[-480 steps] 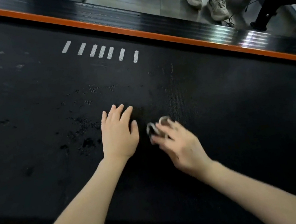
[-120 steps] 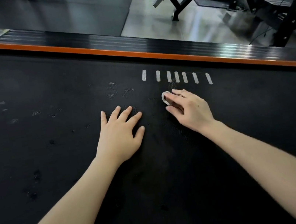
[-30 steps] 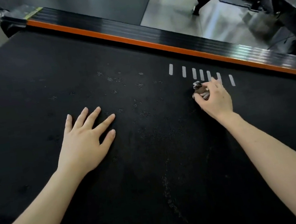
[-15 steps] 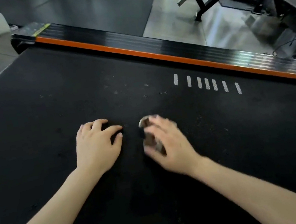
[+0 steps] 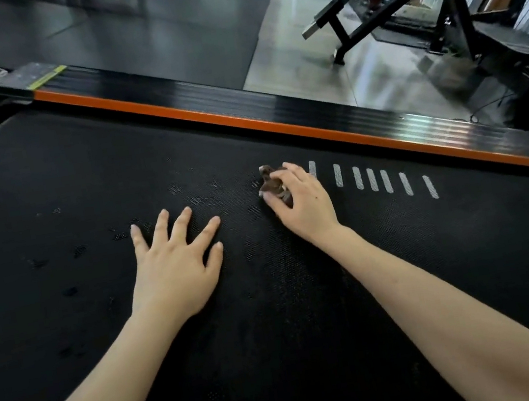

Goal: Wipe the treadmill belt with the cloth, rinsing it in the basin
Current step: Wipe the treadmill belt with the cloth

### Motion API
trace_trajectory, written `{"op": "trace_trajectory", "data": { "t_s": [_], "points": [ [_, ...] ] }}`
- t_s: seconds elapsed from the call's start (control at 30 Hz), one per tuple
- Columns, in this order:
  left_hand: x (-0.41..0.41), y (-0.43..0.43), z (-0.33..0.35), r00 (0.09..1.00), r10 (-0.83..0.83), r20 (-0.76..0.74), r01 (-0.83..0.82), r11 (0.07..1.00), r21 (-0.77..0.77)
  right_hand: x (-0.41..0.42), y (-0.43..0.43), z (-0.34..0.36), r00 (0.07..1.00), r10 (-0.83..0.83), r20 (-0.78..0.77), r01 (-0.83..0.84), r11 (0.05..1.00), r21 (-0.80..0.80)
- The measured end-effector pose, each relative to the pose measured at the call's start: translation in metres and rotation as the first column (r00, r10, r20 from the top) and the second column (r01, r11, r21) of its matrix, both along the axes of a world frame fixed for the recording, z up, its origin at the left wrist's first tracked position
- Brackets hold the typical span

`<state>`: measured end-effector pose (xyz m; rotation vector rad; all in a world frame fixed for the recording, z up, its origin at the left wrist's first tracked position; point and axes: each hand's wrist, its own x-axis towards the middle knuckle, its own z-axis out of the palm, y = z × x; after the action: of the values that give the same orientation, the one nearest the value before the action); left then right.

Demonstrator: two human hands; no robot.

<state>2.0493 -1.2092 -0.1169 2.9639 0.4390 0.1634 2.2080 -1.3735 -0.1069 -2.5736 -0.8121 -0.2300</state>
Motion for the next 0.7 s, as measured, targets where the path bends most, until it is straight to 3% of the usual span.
{"op": "trace_trajectory", "data": {
  "t_s": [0.17, 0.27, 0.4, 0.5, 0.57, 0.63, 0.7],
  "points": [
    [0.001, 0.000, -0.002, 1.000, 0.004, 0.009, -0.004, 1.000, 0.013, -0.076, -0.028, 0.000, 0.947, 0.317, 0.059, -0.320, 0.945, 0.068],
    [0.000, 0.001, -0.003, 0.999, 0.002, 0.036, -0.002, 1.000, -0.007, -0.044, -0.025, 0.005, 0.926, 0.371, 0.073, -0.371, 0.928, -0.018],
    [-0.003, 0.002, -0.004, 0.997, 0.006, 0.071, -0.005, 1.000, -0.023, 0.046, -0.030, 0.005, 0.999, 0.003, 0.040, -0.002, 1.000, -0.021],
    [-0.001, 0.001, -0.005, 0.998, 0.012, 0.069, -0.012, 1.000, 0.000, 0.087, -0.059, 0.005, 0.932, -0.359, 0.048, 0.361, 0.932, -0.023],
    [0.002, 0.000, -0.005, 0.998, 0.015, 0.068, -0.017, 1.000, 0.025, 0.096, -0.052, 0.007, 0.858, -0.513, 0.016, 0.513, 0.858, -0.030],
    [0.002, -0.001, -0.007, 0.998, 0.012, 0.065, -0.015, 0.999, 0.043, 0.097, -0.019, 0.008, 0.842, -0.539, 0.016, 0.539, 0.842, -0.027],
    [0.003, -0.001, -0.006, 0.998, 0.014, 0.068, -0.017, 0.999, 0.045, 0.087, 0.029, 0.006, 0.912, -0.410, 0.033, 0.410, 0.912, -0.002]
  ]
}}
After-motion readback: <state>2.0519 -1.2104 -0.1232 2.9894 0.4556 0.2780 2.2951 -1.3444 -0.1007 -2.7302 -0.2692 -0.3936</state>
